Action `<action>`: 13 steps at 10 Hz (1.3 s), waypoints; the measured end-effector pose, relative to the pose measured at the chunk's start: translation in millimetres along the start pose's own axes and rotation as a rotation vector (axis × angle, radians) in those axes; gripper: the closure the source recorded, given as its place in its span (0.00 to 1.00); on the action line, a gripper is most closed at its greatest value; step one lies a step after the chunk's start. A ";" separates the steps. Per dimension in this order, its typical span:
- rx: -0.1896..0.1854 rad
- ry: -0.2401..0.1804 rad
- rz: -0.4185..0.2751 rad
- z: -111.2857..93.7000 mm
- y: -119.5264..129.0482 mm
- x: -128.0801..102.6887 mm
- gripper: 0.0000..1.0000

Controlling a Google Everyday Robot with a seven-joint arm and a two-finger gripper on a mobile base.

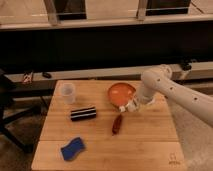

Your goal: Place the bottle in the ceramic bowl

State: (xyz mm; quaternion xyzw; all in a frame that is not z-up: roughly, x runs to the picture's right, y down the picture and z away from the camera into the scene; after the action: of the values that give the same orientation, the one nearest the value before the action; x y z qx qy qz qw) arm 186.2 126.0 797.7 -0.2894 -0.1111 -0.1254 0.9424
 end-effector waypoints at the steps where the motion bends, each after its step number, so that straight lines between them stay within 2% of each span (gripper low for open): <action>1: 0.003 0.000 0.001 0.7 -3.9 0.4 0.99; 5: 0.013 -0.002 0.017 5.0 -24.9 0.9 0.99; 7: 0.011 0.000 0.002 6.5 -38.4 -8.2 0.99; 13: 0.013 -0.005 0.014 12.7 -52.4 -8.3 0.99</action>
State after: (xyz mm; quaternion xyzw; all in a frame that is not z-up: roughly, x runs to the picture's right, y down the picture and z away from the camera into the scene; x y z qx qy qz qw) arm 160.8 92.8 832.7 -0.2845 -0.1122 -0.1175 0.9448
